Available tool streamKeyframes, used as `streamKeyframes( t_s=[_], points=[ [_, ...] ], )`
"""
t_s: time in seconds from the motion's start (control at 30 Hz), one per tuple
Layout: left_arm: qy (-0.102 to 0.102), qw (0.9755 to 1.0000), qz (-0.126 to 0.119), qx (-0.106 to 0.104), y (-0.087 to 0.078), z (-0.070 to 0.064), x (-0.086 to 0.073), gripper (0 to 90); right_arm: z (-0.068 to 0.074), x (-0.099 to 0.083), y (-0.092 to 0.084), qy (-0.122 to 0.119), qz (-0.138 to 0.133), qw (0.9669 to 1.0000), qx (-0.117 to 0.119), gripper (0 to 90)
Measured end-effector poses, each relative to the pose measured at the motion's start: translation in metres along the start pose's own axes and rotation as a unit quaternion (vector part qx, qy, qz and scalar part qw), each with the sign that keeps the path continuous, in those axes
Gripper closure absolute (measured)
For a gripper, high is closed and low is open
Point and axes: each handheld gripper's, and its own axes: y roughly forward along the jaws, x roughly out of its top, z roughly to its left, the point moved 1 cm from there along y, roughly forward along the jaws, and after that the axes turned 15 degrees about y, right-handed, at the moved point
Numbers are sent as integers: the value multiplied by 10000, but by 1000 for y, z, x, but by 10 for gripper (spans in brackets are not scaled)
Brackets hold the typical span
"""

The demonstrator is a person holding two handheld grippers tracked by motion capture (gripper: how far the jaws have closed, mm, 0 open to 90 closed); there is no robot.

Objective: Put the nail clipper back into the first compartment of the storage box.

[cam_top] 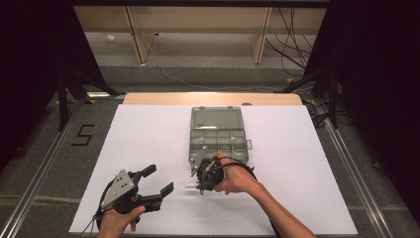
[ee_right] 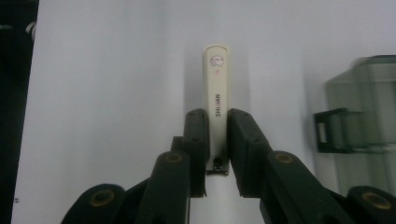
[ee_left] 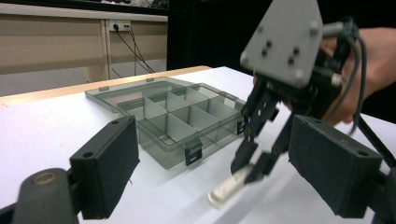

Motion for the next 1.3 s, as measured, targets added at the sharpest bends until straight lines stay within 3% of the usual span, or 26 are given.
streamKeyframes(
  t_s=[0.07, 0.23, 0.27, 0.43, 0.47, 0.9, 0.93, 0.97, 1.3],
  points=[
    [5, 10000, 12, 3, 0, 0, 0, 158, -4, 0, -8, 108, -109, 9999, 13, 775],
    [9, 10000, 12, 6, 0, 1, 0, 158, -13, 1, -22, 328, -348, 9987, -202, 774],
    [11, 10000, -8, -13, 0, 1, 0, 158, -17, 2, -30, 486, -440, 9975, -280, 775],
    [-9, 10000, -23, -6, 0, 1, -1, 158, -28, 5, -43, 735, -553, 9947, -458, 775],
    [-23, 10000, 13, -44, 0, 0, 0, 158, -34, 8, -47, 862, -632, 9929, -520, 774],
    [-11, 10000, 2, 7, 0, 1, 0, 158, -61, 23, -48, 1398, -767, 9838, -820, 774],
    [-17, 10000, -6, 5, 0, 1, 0, 158, -66, 25, -47, 1524, -823, 9809, -883, 774],
    [-17, 10000, -6, 5, 0, 1, 0, 158, -66, 25, -47, 1524, -823, 9809, -883, 774],
    [9, 10000, -49, -45, 1, 2, 0, 158, -84, 34, -40, 2050, -859, 9691, -1069, 774]
  ],
)
